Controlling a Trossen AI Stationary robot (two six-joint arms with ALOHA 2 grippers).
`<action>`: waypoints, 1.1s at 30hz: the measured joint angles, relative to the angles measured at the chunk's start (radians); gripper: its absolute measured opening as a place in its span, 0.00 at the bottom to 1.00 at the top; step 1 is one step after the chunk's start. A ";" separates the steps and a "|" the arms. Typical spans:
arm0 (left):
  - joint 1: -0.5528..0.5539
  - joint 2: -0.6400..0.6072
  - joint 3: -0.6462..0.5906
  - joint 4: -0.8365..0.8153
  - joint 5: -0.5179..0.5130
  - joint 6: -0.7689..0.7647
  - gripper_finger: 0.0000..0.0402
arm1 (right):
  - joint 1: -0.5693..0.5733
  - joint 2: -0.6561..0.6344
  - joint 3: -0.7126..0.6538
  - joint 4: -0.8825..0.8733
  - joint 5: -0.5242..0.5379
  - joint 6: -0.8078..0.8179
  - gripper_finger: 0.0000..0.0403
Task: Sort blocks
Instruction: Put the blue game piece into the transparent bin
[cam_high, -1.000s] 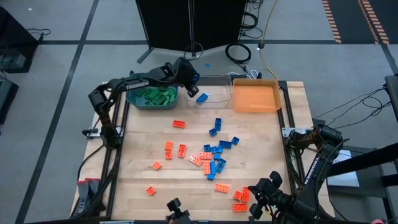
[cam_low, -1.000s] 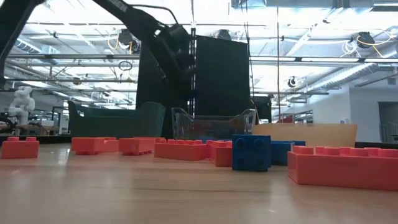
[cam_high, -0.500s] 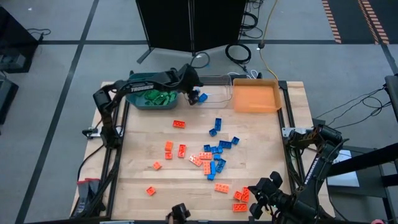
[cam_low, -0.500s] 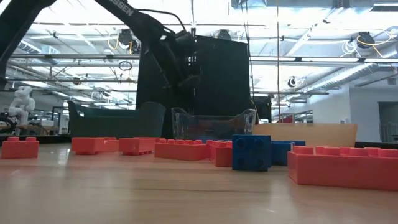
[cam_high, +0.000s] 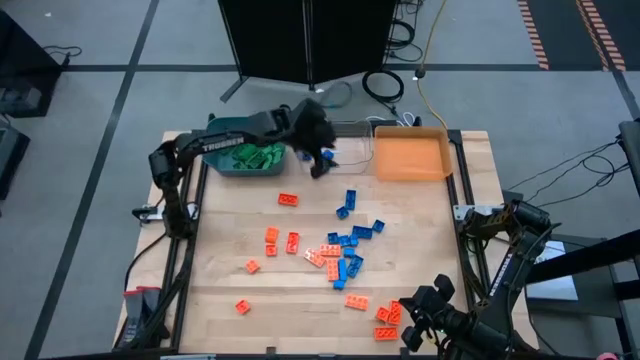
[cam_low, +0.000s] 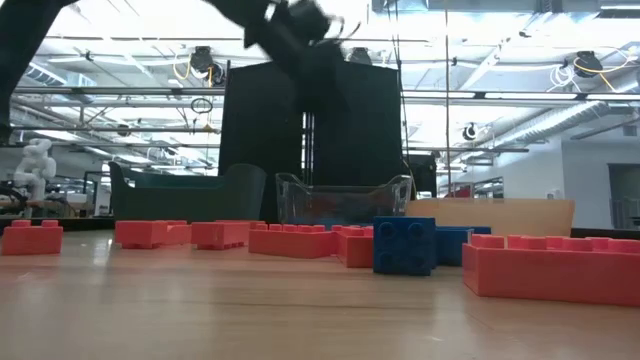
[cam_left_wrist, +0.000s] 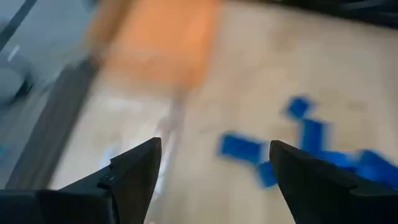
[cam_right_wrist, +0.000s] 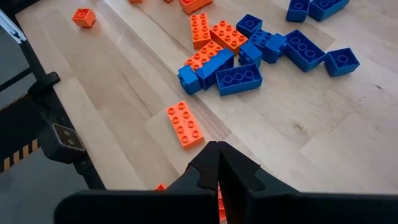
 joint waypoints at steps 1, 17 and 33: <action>-0.036 0.000 0.016 0.003 0.004 0.013 0.76 | 0.000 0.000 0.000 0.000 0.000 0.000 0.00; -0.384 0.181 0.019 0.056 -0.132 0.368 0.74 | 0.000 0.000 0.000 0.013 0.004 0.001 0.00; -0.440 0.338 0.019 0.152 -0.058 0.479 0.74 | 0.000 0.000 0.000 0.078 0.000 0.001 0.00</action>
